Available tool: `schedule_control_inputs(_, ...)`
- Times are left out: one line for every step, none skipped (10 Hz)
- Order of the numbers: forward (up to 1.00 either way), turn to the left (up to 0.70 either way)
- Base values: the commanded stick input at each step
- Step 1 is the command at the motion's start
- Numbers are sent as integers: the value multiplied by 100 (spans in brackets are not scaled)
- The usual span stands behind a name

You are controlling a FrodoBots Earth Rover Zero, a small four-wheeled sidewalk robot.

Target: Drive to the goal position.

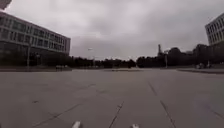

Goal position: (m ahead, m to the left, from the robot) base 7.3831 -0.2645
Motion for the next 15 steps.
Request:
schedule_control_inputs(70,0)
schedule_control_inputs(70,0)
schedule_control_inputs(70,0)
schedule_control_inputs(70,0)
schedule_control_inputs(70,0)
schedule_control_inputs(70,0)
schedule_control_inputs(70,0)
schedule_control_inputs(70,0)
schedule_control_inputs(70,0)
schedule_control_inputs(61,0)
schedule_control_inputs(20,0)
schedule_control_inputs(0,0)
schedule_control_inputs(0,0)
schedule_control_inputs(0,0)
schedule_control_inputs(0,0)
